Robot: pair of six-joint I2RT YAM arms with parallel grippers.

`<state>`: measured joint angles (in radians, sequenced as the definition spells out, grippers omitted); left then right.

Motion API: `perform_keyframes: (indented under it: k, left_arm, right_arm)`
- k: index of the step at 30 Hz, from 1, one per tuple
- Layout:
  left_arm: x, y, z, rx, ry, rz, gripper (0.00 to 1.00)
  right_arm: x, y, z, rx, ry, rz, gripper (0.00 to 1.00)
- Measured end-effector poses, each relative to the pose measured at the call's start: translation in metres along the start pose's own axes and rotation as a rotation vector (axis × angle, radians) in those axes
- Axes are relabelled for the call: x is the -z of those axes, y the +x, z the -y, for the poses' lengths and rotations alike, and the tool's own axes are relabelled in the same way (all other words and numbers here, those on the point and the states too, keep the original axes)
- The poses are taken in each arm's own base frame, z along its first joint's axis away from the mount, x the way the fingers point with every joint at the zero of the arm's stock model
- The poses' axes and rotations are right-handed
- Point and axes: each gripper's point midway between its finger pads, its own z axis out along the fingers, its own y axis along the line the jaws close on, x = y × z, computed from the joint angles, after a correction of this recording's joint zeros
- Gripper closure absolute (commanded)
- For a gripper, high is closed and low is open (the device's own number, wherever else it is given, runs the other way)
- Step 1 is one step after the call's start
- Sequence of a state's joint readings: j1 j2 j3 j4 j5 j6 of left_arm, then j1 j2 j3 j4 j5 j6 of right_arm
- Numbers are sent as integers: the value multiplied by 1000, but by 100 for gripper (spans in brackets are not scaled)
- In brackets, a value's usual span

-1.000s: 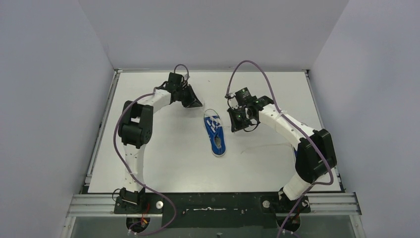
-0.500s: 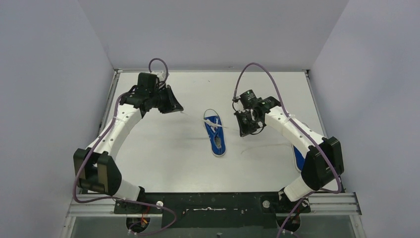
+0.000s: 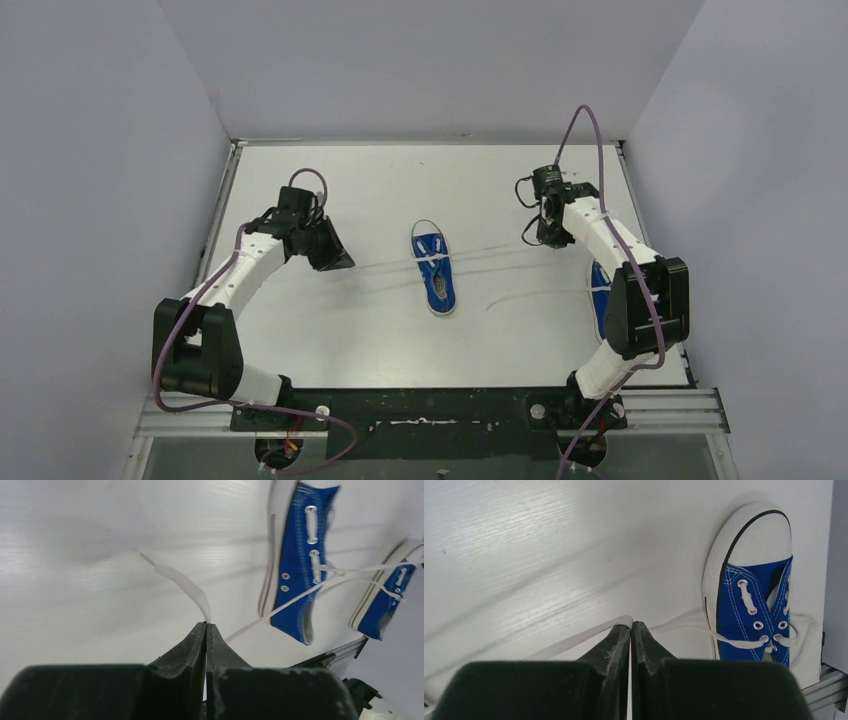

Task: Tie the shoes
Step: Tie the shoelace on the shoe.

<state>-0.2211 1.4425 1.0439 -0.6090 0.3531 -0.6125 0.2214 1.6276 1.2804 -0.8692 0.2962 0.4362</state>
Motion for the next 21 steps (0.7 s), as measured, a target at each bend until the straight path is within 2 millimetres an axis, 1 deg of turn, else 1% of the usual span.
perform_keyframes:
  k: [3,5,8,11,15,18,19,20,21]
  left_arm:
    - [-8,13,-41,94,-100,-17,100]
    - [-12,25,-62,141,-156,-41,100]
    - [-16,39,-76,178,-204,-63,100]
    - [-18,44,-88,212,-244,-67,100]
    - [-26,44,-100,240,-284,-78,100]
    - [-32,46,-106,241,-299,-99,100]
    - [-33,46,-106,236,-300,-101,89]
    - [-33,46,-106,227,-298,-101,69]
    - [-33,45,-106,213,-295,-101,55]
  right_arm:
    - [-21,-4,7,-31,51,-7,100]
    - [-32,-5,17,-50,107,-11,100]
    - [-48,-4,35,-96,190,-28,100]
    - [-65,0,47,-126,246,-54,100]
    - [-83,9,45,-113,269,-72,100]
    - [-83,15,33,-67,255,-66,100]
    - [-82,15,29,-55,249,-59,100]
    - [-81,15,24,-46,241,-55,100]
    - [-80,15,21,-38,234,-52,100]
